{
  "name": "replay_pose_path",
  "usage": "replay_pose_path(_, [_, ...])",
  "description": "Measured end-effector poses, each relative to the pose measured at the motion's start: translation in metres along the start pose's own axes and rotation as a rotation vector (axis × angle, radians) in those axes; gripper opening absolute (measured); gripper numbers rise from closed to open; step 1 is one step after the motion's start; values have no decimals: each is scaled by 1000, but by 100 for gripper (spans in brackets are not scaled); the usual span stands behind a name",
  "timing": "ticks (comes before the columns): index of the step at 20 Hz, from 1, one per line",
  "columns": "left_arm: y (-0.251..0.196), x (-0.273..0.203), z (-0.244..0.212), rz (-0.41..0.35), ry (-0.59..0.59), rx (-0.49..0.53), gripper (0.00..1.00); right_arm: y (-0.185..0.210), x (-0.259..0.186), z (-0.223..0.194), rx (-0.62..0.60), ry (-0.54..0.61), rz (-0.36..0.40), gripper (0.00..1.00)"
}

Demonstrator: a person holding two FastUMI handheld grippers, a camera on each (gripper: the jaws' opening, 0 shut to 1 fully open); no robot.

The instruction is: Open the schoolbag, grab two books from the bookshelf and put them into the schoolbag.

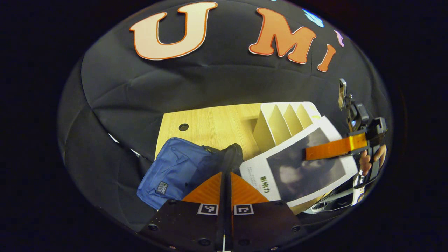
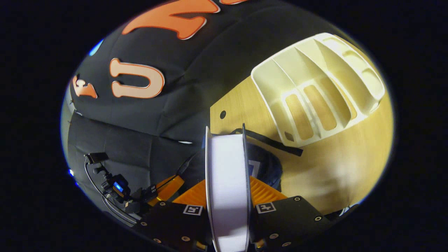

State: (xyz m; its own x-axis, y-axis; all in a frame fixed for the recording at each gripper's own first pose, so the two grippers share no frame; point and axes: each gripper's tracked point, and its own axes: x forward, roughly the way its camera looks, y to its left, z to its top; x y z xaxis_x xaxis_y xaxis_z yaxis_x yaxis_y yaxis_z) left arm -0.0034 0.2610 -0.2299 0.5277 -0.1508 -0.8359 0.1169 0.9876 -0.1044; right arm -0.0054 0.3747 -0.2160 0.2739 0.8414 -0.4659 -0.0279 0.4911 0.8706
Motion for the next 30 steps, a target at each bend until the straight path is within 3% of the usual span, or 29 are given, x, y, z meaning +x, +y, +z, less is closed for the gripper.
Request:
replay_pose_path(2, [0,0,0,2,9,13,2,-3,20,-6,57,-30,28,35])
replay_pose_path(4, [-1,1,0,2,20,29,2,4,41,-15,98,-66,62,40])
replay_pose_path(11, [-12,5,1,-25,33,62,2,9,104,-43,168,-102,61,40])
replay_pose_path(22, [-15,-4,2,-97,27,66,2,21,173,-73,170,-82,84,40])
replay_pose_path(30, [-12,-9,6,-101,28,63,2,28,206,-87,134,-88,74,40])
